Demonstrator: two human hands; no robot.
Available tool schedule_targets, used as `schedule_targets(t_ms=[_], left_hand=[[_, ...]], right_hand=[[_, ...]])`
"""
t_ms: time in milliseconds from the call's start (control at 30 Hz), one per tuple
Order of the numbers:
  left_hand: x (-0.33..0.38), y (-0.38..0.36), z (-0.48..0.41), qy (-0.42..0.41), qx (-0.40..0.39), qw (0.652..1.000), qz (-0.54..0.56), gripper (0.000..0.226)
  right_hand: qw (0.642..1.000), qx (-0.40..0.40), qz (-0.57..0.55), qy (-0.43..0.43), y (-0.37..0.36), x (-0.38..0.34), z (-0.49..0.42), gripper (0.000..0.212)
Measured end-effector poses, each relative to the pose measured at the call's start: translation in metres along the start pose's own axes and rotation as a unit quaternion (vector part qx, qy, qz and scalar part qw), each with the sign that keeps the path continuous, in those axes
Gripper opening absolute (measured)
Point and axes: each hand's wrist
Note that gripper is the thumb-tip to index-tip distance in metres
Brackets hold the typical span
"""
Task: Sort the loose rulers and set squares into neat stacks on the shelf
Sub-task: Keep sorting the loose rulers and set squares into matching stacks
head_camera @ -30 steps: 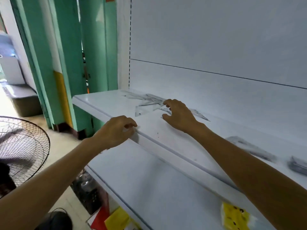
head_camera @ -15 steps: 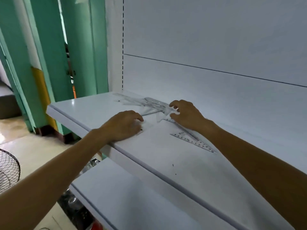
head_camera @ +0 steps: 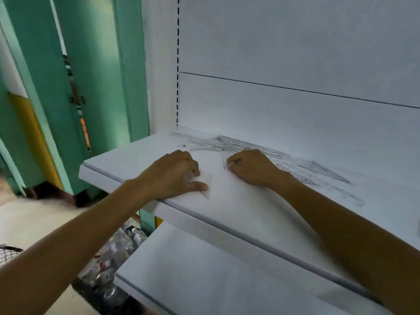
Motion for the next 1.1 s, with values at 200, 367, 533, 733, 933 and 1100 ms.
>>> schedule_targets(t_ms=[200, 367, 533, 733, 933, 1100], left_hand=[[-0.006, -0.001, 0.013, -0.068, 0.013, 0.995, 0.07, 0.042], [-0.002, 0.002, 0.033, -0.098, 0.019, 0.994, 0.041, 0.06], [0.01, 0.003, 0.054, -0.154, 0.047, 0.986, -0.037, 0.085], [0.017, 0.005, 0.07, -0.221, 0.124, 0.963, -0.089, 0.052], [0.025, 0.008, 0.073, -0.223, 0.173, 0.958, -0.054, 0.033], [0.046, 0.018, 0.06, -0.189, 0.139, 0.972, 0.013, 0.046]], right_hand=[[0.999, 0.043, -0.006, 0.005, 0.003, -0.009, 0.033, 0.011], [0.997, 0.065, 0.021, 0.03, 0.006, -0.023, 0.062, 0.017], [0.991, 0.057, 0.115, 0.023, 0.004, -0.034, 0.088, 0.033], [0.981, 0.127, 0.145, -0.004, -0.003, -0.048, 0.102, 0.036], [0.975, 0.135, 0.166, 0.056, 0.0, -0.055, 0.12, 0.03], [0.978, 0.176, 0.113, 0.021, 0.009, -0.046, 0.142, 0.032]])
Point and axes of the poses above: each hand's wrist, its own z-axis away from the middle knuckle, its own y-axis out of the back of the hand, x = y × z, and after that the axes turned 12 degrees about -z, right-handed
